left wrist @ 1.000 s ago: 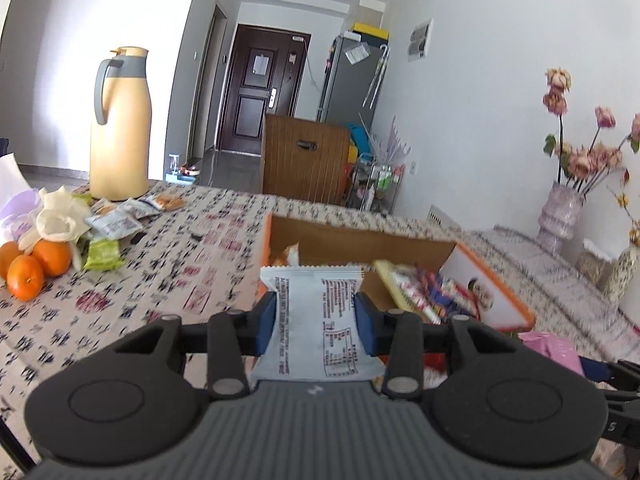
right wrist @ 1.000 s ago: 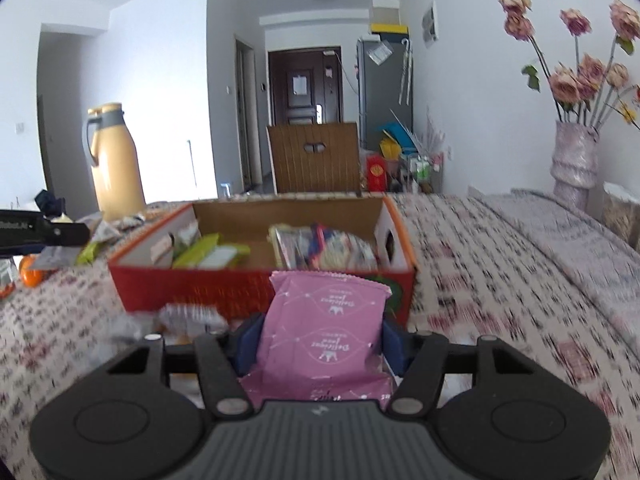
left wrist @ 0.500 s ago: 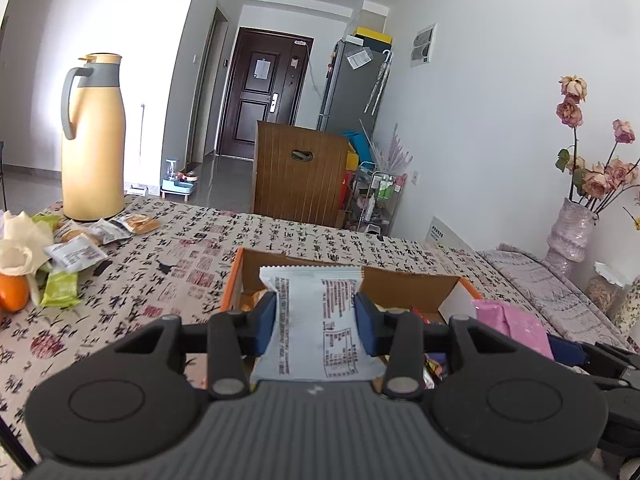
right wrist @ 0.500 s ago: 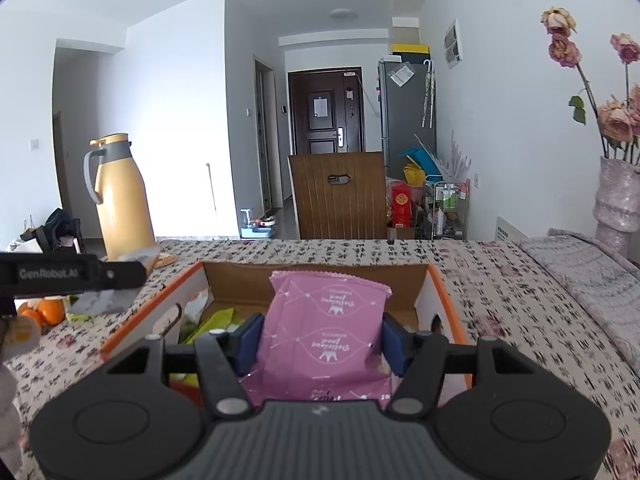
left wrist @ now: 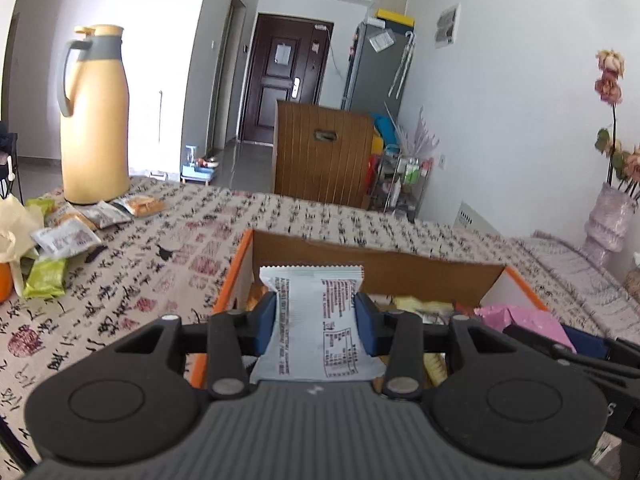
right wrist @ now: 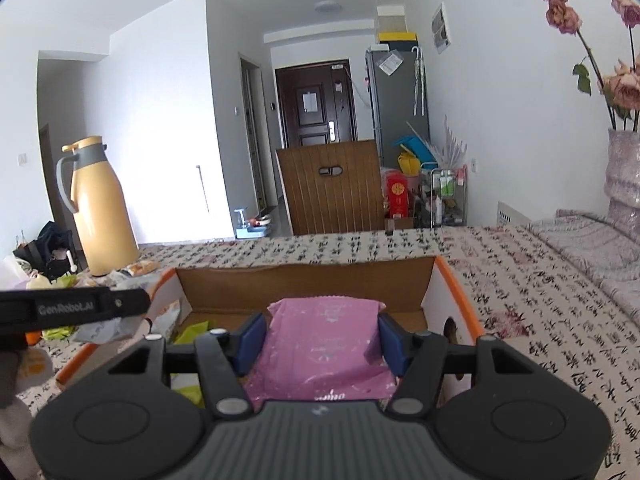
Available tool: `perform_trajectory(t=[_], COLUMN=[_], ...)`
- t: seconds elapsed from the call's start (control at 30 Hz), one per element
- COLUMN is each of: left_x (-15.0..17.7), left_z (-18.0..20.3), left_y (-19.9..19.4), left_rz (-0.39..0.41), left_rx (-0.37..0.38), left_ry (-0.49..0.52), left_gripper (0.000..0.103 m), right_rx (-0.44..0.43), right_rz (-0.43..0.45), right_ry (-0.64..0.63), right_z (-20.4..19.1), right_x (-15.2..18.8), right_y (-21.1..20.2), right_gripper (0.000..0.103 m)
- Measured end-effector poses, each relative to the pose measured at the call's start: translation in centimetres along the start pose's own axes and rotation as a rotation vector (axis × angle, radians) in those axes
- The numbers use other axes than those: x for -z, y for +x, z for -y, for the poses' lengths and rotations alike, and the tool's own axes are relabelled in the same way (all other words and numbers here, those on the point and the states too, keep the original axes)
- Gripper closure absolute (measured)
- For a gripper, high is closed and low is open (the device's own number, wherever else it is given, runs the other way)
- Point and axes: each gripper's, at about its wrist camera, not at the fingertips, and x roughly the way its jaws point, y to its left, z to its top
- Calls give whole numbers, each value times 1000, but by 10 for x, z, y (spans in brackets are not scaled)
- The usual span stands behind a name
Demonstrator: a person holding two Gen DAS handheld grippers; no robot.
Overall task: Organize snacks
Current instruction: 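Carry both packets over the box and open both tools to drop them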
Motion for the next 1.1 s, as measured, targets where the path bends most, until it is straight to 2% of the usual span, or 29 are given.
perform_trajectory(t=[0.07,0.13,0.17,0.2,0.23,0.27,0.3,0.8,1.1], left_x=[4,6,6,7,7,7,7,-3,-13], left_z=[0,0,-1,-1,-2,-2,-3,-3,-5], left_y=[2,2,1,-1,-3,-5,-7,-20,-47], left_rz=[-7,-10,-10,1,13,21,32,32,3], left_rx=[2,-8,-19,-25,-33,-43,-49,-56,-43], left_ry=[9,8,7,5,3,3,0,-26,-33], left_gripper=[59,48,33,18,12,1,0,0,0], right_rx=[-3,-8,-8,-9,-9,-4,3,31,39], right_rz=[-7,-12,-16,-23,-27,-27,-26,-39,-33], right_ry=[-6,-8,-6,1,9,15,20,13,-25], right_z=[-2,-1,-1,1,2,4,4,4,-7], right_x=[2,3,4,4,4,5,6,3,-12], right_y=[2,3,4,4,4,5,4,6,-29], right_gripper=[44,43,41,30,15,7,0,0,0])
